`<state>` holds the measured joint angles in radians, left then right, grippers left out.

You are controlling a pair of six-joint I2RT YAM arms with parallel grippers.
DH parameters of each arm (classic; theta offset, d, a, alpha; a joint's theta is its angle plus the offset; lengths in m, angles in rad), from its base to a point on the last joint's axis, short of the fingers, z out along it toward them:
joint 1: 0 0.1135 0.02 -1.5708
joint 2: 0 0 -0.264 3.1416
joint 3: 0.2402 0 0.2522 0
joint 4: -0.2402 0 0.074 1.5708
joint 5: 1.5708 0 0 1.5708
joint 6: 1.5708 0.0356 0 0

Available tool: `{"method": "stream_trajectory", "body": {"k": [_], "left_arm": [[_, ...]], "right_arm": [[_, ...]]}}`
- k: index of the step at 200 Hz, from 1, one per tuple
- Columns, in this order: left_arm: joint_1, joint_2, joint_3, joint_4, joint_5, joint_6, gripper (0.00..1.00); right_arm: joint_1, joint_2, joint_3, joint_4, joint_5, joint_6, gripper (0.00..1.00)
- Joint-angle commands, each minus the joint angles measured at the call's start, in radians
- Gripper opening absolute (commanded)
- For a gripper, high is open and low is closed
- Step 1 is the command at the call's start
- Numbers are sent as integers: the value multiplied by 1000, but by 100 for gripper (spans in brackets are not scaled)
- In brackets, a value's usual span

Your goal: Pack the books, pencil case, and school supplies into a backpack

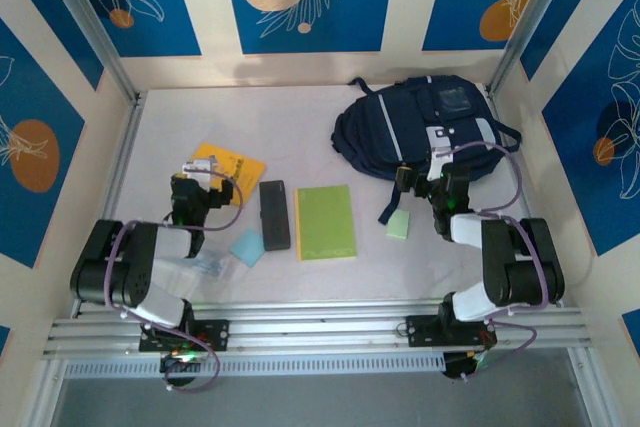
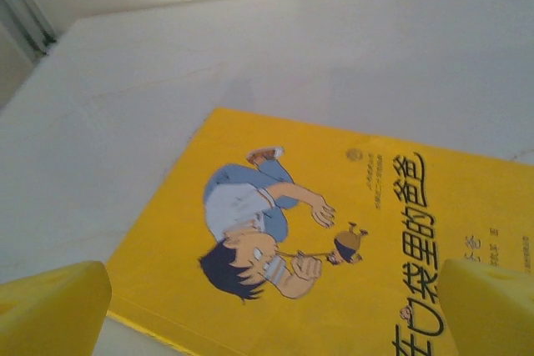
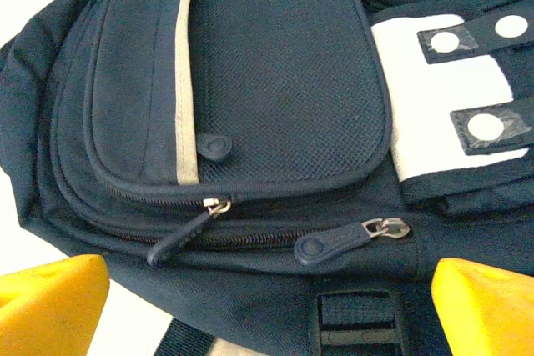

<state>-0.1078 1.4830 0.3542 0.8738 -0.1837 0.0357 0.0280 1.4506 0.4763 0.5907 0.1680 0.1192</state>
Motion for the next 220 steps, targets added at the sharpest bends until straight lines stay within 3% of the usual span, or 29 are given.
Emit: {"method": "stream_trajectory", "body": {"k": [1,16,42,64,96,128,155,166,185,220], "left_arm": [[-22,-152,59,-181,-94,15,100],[-30,-220,132,-309,-110,-55,100],[-47,-245,270,-505,-8,-220,100],[-97,-218,370,-663,57,-332,100],[-243,-185,372,-685,26,-471,99],[-424,-117,341,-626,23,-627,93],[-578,-44,361,-602,-23,-667,93],[-621,-13,384,-597,-11,-674,93],[-687,35,426,-598,5,-678,93],[-776,112,502,-589,17,-653,93]], "right_arm": [[16,-103,159,-352,100,105,99],[7,-124,250,-550,97,214,99],[-35,-127,364,-804,125,395,99],[-150,-124,397,-907,20,542,99],[-332,-83,366,-852,-218,640,99],[-419,33,365,-737,-426,651,88],[-411,116,376,-647,-469,677,85],[-407,161,393,-638,-487,698,80],[-402,233,416,-643,-483,742,74],[-404,290,397,-610,-438,808,73]]}}
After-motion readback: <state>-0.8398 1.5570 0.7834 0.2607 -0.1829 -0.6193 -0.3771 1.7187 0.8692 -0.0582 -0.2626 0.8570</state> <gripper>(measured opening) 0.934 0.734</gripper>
